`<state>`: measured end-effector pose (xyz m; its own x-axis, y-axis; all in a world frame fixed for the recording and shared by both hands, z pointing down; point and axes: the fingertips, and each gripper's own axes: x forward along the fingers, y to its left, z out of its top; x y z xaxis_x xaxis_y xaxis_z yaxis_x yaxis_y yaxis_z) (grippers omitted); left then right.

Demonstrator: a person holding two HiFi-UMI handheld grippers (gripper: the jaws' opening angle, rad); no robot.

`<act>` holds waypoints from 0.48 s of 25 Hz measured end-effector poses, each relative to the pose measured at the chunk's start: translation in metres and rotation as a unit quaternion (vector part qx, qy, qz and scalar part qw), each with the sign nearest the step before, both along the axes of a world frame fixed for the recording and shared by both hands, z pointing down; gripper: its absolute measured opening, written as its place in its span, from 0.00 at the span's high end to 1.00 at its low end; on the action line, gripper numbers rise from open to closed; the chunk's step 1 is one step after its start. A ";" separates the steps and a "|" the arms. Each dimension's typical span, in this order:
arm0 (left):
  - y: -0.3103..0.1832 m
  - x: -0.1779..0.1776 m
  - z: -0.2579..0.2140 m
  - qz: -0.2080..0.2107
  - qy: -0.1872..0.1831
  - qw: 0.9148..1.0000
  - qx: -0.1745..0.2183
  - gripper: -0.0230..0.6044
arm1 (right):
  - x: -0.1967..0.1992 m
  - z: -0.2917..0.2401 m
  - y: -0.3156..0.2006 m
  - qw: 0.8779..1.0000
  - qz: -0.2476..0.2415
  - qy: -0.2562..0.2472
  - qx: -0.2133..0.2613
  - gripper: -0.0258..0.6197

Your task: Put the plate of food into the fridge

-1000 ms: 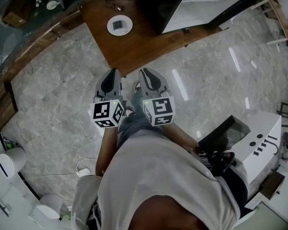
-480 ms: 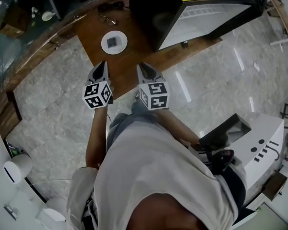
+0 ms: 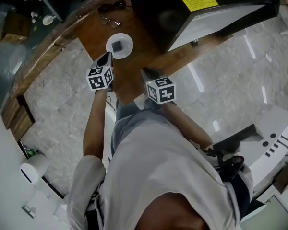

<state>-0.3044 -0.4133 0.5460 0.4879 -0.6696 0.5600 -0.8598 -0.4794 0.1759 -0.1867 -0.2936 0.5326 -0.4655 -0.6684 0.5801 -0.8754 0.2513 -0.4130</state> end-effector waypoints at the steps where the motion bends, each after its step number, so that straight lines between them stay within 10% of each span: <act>1: -0.017 -0.003 0.006 0.007 -0.011 1.000 -0.008 0.93 | -0.007 0.007 -0.010 1.000 -0.010 -0.009 -0.013 0.93; 12: -0.161 -0.021 0.070 0.156 -0.083 0.980 -0.095 0.93 | -0.056 0.080 -0.116 0.991 0.033 -0.081 -0.097 0.92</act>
<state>-0.3257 -0.5746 0.6163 0.5438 -0.3777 0.7494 -0.7009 -0.6955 0.1581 -0.2425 -0.4098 0.6122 -0.5224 -0.5837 0.6216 -0.8051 0.0976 -0.5850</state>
